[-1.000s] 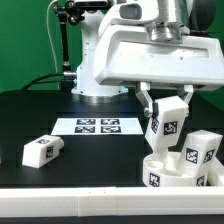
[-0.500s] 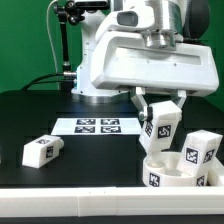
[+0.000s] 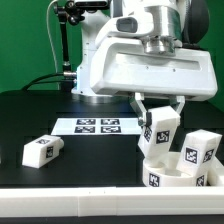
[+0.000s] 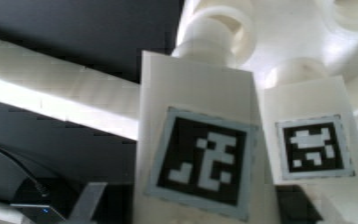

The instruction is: Assemble stool

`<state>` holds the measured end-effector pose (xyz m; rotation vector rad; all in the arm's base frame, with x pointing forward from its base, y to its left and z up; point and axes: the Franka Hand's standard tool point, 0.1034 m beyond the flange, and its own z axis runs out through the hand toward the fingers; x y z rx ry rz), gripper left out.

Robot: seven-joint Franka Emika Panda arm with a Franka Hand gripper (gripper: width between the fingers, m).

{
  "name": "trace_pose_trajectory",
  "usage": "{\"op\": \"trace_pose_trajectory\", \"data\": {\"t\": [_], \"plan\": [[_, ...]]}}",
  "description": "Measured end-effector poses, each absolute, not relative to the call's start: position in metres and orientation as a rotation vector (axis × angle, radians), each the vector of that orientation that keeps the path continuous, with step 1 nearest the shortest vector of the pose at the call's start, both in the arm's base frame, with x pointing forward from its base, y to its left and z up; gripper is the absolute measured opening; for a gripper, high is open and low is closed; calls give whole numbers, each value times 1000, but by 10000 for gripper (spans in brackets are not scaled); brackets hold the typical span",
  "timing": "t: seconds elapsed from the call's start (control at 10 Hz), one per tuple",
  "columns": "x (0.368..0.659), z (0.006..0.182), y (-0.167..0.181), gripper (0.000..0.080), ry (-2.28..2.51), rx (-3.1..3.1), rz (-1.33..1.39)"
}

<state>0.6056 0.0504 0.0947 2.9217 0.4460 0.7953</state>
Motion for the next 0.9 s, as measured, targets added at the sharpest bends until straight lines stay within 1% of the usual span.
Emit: {"op": "trace_pose_trajectory", "data": {"t": [0.5,0.9], "plan": [[602,88,57,327,463,2926,782],[600,81,53,327,459,2912,805]]}}
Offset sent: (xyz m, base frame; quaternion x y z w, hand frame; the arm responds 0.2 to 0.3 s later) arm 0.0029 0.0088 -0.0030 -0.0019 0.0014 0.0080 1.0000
